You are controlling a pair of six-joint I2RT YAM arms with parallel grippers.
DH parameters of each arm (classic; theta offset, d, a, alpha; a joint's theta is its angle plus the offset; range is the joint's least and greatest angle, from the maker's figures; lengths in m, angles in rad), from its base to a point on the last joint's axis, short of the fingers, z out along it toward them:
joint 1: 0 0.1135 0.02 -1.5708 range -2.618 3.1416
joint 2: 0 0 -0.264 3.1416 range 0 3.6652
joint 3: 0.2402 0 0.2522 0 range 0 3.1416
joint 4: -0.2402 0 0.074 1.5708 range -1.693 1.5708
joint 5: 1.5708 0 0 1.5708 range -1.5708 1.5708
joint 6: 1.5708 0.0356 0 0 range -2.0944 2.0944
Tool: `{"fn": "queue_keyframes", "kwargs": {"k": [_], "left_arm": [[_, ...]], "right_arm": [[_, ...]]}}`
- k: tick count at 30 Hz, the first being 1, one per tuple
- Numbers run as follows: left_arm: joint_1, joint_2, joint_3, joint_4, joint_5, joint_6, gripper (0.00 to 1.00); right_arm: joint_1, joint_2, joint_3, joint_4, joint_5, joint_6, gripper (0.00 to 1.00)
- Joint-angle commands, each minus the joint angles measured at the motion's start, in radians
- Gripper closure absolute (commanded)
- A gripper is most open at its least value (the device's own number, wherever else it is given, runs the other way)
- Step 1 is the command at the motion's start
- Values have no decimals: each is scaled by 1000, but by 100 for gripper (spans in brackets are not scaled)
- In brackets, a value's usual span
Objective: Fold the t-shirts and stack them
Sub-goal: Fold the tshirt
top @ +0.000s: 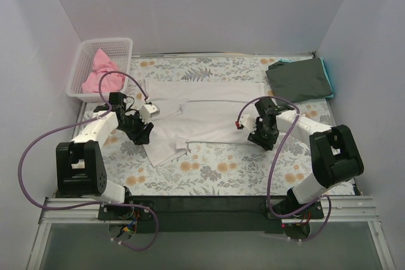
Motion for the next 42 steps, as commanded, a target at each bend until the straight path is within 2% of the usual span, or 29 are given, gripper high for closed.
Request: {"fn": "queue_keyframes", "kwargs": {"k": [1,4,7,9,13,14,18,20,22,23,26,27,32,36,42], "left_arm": [[-5,1,19,24,5,68,55],[-9,25,15,58,-1,62,54],[-9,55,2,78,-2,55,54],[-55,62,-10,83,-10,68,54],[-89,55,-91,141,-56,101,54],[-92,56,-105,149,-67,106,54],[-95,73,-148,169,-130,118,57],[-95,70,-168,170,-159,128,63],[-95,53,-174,138,-153,141,72],[-95,46,-174,120,-147,160,83],[-95,9,-163,28,-108,190,97],[-95,-5,-157,8,-98,198,99],[-95,-71,-139,-83,-70,198,100],[-89,-86,-120,-89,-70,164,100],[-71,-51,5,-149,-16,128,100]], "right_arm": [[8,10,-12,75,56,0,58],[9,22,-14,83,62,-3,64],[11,38,-17,86,68,-2,74],[11,47,-18,87,76,-2,81],[13,54,-20,93,94,1,97],[11,56,-20,95,99,1,99],[11,47,-33,97,99,-2,99],[13,35,-38,97,98,-11,99],[11,25,-47,95,98,-15,99],[11,18,-49,93,99,-16,99],[11,-7,-53,80,96,-23,99],[11,-14,-55,74,93,-25,99],[11,-79,-58,38,79,-31,99],[11,-116,-58,23,72,-37,99],[-1,-146,-17,14,62,-55,99]]}}
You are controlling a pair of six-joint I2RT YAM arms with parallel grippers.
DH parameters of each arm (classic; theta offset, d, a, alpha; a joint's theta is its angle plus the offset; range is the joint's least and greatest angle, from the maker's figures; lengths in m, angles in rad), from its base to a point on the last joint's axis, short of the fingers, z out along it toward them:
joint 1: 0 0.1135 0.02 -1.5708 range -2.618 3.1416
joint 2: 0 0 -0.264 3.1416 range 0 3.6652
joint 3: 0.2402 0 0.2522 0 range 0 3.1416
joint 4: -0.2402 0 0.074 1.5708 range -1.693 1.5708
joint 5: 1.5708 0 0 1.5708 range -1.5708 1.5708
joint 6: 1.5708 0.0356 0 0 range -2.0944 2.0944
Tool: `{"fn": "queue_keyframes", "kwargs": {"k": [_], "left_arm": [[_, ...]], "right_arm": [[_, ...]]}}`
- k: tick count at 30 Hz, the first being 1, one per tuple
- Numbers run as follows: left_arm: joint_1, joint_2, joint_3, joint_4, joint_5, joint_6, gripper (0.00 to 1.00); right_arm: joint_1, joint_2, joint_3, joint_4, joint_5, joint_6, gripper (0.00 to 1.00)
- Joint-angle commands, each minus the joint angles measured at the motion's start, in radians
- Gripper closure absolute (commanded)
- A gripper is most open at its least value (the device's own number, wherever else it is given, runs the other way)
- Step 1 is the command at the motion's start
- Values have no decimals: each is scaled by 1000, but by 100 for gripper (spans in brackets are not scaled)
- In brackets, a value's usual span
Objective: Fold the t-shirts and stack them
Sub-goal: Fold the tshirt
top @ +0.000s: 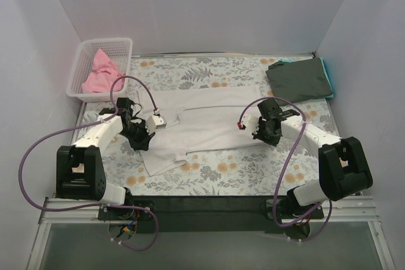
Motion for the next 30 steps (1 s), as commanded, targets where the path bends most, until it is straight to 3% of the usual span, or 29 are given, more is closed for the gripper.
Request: {"fn": "queue_keyframes", "kwargs": {"k": [1,13,30], "left_arm": [[13,-3,94,-49,59,-15,100],[56,105,321,-66,105,-66,100],[121,389,615,20,113,-176,100]], "right_arm": [[-12,-23,49,-27,-22,-24,99],[-70,45,209,-44,-58,-76,99],[-119,337,533,-44,-68,-119,99]]}}
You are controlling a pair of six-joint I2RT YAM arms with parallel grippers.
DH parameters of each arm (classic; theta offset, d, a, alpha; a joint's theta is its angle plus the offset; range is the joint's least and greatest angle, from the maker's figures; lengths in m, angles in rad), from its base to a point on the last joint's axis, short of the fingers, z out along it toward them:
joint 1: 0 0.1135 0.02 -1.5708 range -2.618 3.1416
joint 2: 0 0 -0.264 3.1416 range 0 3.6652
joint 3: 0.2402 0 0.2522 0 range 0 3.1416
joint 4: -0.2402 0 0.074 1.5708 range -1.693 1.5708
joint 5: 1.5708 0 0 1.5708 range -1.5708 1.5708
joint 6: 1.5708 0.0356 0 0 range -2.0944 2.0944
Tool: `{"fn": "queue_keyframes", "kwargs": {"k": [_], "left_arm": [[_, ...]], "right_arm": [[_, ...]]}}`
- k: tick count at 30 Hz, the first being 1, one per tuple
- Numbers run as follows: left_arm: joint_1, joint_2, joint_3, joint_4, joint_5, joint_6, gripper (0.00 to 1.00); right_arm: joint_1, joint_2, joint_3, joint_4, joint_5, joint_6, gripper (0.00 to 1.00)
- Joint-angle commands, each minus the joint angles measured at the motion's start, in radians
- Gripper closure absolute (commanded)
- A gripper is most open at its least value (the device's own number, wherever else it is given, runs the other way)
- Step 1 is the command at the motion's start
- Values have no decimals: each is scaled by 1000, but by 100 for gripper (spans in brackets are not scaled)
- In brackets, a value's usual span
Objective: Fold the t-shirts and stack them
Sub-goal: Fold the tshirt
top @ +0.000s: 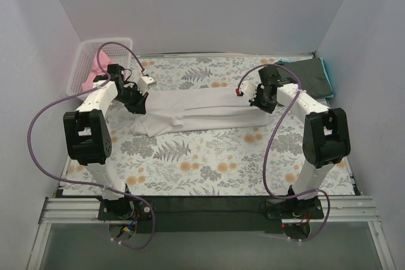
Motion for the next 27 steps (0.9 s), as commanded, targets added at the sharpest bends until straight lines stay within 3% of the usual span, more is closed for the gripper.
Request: {"fn": "queue_keyframes", "kwargs": {"k": [1,12,13,14,17,21,27], "left_arm": [[6,45,92,48,17,-42,100],[6,204,146,113,-51,-65,100],[6,211,142,122,-62,-66,96],[6,212,141,125,-69,-79,84],[6,185,139,118,-57,-94,75],[4,85,112,58,27,-50,58],[-75,-45,-6,32,-17,1,56]], "right_arm": [[-9,38,66,-9,-4,-33,99],[-11,184,147,-7,35,-25,99],[-11,193,152,-9,41,-19,99],[-13,211,171,-7,62,1,99],[-11,224,207,-19,78,32,72],[-11,184,231,-33,50,82,50],[-11,141,256,-97,9,154,47]]}}
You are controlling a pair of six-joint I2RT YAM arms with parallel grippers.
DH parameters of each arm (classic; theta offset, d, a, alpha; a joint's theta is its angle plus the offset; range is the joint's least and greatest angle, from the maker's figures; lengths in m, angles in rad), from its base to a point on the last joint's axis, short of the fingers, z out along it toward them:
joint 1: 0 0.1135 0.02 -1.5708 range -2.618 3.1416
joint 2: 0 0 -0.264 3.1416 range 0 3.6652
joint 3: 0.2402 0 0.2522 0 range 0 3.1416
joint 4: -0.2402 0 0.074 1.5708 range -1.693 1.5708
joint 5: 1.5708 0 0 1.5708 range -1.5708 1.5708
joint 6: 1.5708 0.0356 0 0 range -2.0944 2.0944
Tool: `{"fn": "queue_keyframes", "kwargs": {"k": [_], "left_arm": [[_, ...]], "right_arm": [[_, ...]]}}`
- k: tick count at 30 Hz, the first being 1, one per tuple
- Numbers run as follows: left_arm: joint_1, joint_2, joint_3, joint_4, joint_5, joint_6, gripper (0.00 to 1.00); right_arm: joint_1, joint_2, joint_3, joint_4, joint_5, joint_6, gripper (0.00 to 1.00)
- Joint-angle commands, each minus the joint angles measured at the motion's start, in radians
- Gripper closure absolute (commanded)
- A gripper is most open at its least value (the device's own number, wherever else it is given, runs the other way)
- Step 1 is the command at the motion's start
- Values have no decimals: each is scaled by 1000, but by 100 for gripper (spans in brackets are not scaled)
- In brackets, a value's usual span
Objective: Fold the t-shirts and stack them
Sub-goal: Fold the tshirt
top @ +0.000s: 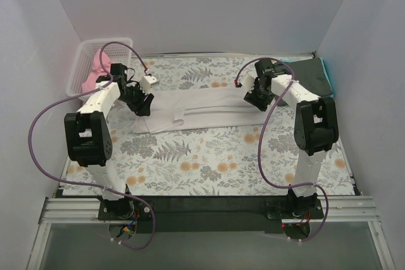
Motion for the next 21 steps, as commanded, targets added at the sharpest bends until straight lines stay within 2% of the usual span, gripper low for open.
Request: {"fn": "queue_keyframes", "kwargs": {"k": [1,7,16,21], "left_arm": [[-65,-104,-85,-45,-9,59,55],[-131,-128,-202,-4,-90,75,55],[-173,-113,-258,91,-167,76,55],[-173,-96,-271,113,-197,90,62]], "right_arm": [[-5,-71,42,-65,-46,67,47],[-7,-81,41,-103,-58,99,47],[-7,-96,22,-113,-86,110,48],[-5,-91,19,-114,-73,105,48]]}}
